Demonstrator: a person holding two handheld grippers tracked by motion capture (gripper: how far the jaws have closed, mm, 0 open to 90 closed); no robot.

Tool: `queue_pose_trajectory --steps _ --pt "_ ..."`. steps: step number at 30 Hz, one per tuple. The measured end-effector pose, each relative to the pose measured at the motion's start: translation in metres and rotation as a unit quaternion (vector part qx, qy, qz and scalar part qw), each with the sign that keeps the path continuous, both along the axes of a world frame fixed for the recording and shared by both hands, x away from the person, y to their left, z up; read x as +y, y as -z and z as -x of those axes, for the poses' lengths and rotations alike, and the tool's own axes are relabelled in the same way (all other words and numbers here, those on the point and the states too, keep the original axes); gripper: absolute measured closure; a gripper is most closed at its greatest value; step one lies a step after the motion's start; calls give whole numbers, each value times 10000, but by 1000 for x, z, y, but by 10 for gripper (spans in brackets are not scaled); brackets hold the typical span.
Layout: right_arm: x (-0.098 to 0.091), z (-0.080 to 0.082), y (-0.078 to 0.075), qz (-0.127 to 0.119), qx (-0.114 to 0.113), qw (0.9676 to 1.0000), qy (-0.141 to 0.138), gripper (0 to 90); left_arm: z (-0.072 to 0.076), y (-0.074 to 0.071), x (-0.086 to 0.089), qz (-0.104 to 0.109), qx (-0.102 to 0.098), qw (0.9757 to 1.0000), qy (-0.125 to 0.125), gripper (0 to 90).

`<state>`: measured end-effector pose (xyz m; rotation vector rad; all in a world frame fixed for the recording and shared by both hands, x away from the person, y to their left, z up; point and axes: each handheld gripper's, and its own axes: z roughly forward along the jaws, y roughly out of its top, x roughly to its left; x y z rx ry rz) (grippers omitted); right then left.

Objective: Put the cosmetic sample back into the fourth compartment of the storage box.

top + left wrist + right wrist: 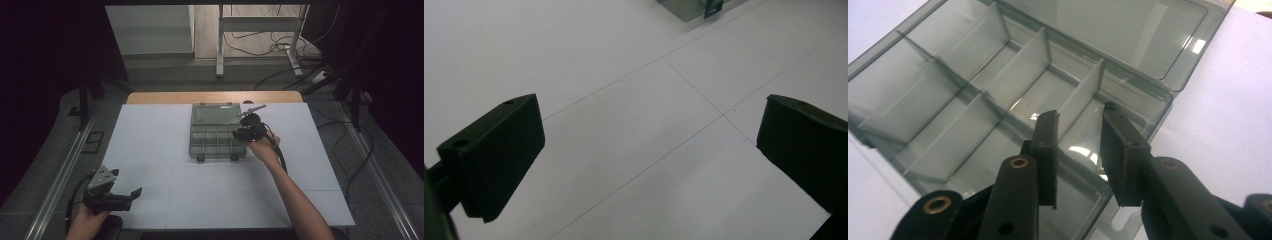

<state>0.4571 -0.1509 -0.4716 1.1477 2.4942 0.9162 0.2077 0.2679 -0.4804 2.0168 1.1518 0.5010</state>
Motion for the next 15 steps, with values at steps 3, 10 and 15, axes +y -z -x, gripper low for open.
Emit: queue_pose_trajectory --steps 3,10,15 --pt "-1 3 0 -39 -2 10000 -19 651 0 0 -1 -37 8 10000 1 0" --pt "-3 11 -2 -53 -21 9999 -110 603 0 0 0 -14 10 10000 -43 0" --pt "-4 16 -3 -92 50 9998 -156 544 -1 0 1 5 24 10000 -69 0"
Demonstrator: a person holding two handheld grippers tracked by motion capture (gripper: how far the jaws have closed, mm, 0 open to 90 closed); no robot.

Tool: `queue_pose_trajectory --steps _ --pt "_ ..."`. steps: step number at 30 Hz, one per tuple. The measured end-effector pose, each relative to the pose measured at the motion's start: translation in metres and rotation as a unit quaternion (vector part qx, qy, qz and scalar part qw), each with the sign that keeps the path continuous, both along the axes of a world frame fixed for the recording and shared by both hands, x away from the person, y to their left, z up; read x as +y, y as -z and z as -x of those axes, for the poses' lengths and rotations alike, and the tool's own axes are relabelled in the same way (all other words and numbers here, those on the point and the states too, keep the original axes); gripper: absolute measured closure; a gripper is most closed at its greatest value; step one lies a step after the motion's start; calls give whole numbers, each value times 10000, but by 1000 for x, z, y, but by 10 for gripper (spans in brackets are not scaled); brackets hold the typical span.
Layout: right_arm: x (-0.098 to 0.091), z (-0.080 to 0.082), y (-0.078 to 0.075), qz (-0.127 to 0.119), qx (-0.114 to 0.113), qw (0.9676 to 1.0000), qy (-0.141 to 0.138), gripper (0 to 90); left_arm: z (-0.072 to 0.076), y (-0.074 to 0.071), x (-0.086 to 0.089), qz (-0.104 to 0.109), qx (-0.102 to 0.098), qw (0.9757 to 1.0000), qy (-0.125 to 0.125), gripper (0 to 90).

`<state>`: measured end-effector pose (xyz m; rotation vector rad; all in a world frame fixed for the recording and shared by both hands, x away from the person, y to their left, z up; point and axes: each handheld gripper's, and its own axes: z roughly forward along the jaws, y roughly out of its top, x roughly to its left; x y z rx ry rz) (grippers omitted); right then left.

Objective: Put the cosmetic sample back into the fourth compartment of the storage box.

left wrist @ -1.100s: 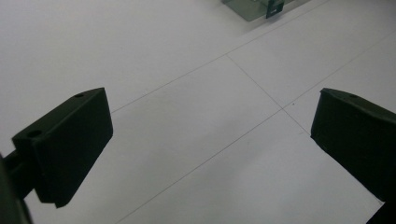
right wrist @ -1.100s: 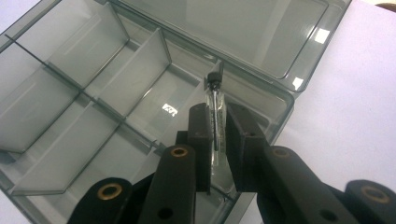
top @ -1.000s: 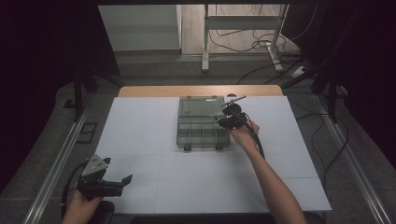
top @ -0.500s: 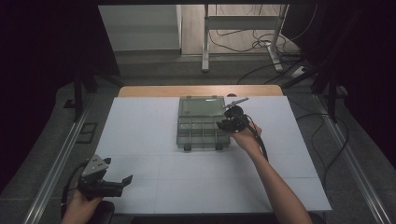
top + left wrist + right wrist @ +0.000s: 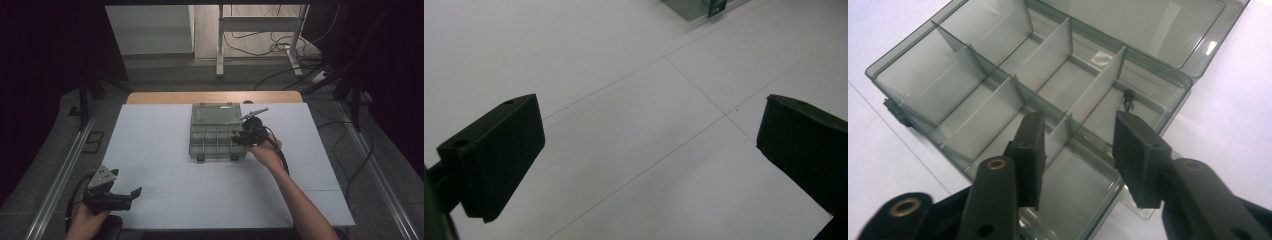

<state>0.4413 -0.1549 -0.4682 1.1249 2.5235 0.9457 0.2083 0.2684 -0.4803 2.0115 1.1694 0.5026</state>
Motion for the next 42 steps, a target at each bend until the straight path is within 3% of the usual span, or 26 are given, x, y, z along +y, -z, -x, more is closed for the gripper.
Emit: queue_pose_trajectory --steps 14,18,42 --pt "-3 14 -5 -13 2 10000 -79 440 0 0 0 -38 -7 10000 -24 0" --pt "-5 18 -7 -76 142 9997 -197 437 0 0 -1 -62 -13 10000 -15 0" --pt "-14 52 -13 -202 185 9984 -487 184 0 0 -3 -135 -5 9999 13 3"
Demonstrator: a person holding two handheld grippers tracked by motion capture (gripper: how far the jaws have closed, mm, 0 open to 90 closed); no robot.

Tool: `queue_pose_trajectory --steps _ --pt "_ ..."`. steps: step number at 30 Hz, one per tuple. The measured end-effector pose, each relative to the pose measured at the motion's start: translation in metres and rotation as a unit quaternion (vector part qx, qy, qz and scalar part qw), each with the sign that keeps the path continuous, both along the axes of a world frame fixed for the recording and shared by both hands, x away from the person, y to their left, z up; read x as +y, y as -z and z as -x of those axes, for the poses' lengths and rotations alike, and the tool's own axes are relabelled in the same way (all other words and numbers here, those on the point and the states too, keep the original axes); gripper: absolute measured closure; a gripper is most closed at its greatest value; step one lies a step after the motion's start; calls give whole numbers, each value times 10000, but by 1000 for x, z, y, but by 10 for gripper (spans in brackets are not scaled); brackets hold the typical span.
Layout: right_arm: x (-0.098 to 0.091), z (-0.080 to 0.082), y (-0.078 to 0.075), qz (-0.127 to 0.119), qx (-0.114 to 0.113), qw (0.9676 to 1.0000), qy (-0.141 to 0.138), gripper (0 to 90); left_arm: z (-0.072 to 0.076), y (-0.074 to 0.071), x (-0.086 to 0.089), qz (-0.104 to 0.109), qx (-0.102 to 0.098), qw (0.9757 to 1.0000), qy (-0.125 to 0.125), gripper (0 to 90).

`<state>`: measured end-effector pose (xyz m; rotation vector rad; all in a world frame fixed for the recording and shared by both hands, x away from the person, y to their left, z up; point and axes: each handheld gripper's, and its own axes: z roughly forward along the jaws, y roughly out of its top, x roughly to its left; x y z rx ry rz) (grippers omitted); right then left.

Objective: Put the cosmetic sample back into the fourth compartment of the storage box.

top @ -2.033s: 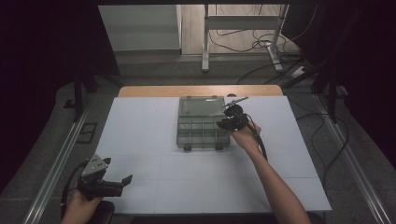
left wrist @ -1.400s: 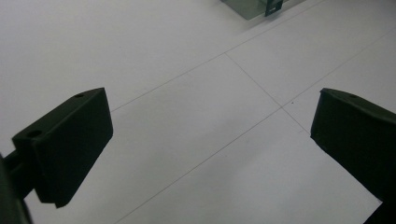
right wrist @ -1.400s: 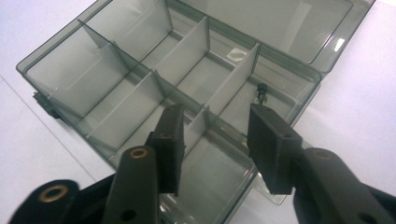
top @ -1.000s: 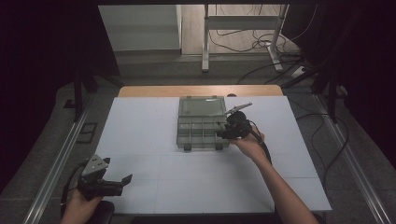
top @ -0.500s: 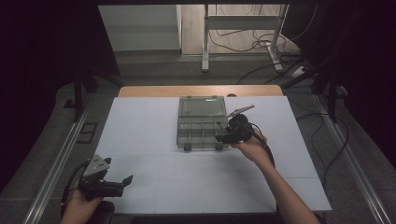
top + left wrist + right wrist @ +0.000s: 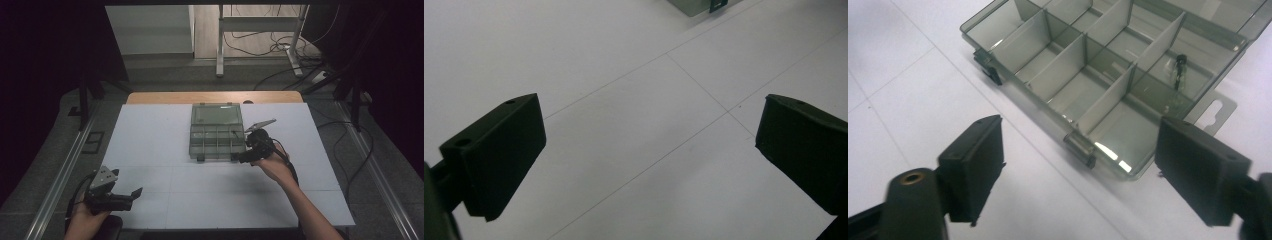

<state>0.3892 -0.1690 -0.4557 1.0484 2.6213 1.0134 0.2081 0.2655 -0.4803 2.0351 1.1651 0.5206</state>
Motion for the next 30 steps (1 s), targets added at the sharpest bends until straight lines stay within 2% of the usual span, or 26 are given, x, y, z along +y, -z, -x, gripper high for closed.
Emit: queue_pose_trajectory --steps 8,15,30 --pt "-4 10 4 -91 112 9999 -40 99 0 0 0 -1 4 10000 26 9" --pt "-8 20 7 -134 18 9999 -25 36 0 0 -2 -79 1 10000 53 13" --pt "-18 36 1 -159 -194 9997 -37 16 0 0 -1 -57 8 10000 11 13"
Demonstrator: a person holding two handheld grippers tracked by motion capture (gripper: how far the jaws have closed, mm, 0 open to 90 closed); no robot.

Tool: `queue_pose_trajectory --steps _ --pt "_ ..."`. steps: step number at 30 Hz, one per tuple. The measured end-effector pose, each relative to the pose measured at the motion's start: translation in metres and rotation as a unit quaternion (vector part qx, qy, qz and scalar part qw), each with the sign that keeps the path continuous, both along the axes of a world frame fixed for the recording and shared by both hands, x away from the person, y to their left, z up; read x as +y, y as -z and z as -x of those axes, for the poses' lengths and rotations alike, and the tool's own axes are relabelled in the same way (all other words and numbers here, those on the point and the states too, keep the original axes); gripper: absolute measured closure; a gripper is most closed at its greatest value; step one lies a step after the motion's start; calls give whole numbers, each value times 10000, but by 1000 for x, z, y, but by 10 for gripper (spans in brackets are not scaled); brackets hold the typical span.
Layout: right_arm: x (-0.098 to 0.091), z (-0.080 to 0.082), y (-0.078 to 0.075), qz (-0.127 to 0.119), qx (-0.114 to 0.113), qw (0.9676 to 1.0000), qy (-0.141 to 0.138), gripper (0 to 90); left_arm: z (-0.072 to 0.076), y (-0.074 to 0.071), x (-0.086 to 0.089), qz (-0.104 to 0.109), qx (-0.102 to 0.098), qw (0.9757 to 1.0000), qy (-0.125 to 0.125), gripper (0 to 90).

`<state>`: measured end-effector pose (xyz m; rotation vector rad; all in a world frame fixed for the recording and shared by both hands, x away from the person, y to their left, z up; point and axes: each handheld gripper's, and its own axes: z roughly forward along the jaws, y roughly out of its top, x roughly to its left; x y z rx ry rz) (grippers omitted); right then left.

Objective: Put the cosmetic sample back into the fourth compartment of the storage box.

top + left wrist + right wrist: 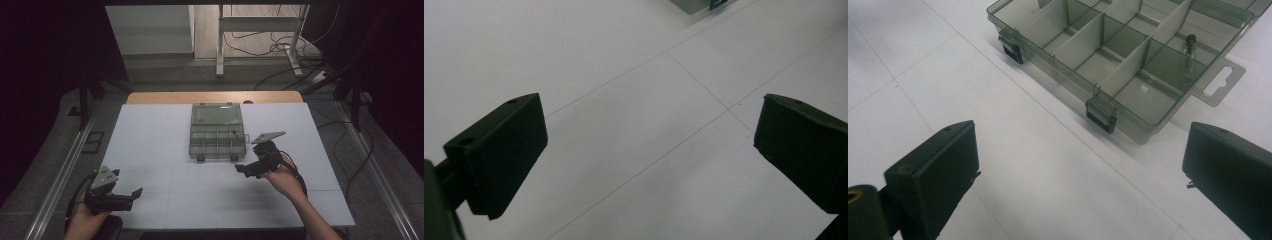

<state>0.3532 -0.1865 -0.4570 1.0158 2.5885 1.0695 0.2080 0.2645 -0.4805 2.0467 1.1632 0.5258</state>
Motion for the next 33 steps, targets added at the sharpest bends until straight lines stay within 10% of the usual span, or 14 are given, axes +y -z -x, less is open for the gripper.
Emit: queue_pose_trajectory --steps 33 --pt "-33 29 -4 12 -107 9998 162 11 -1 0 -1 -44 20 10000 -20 13"
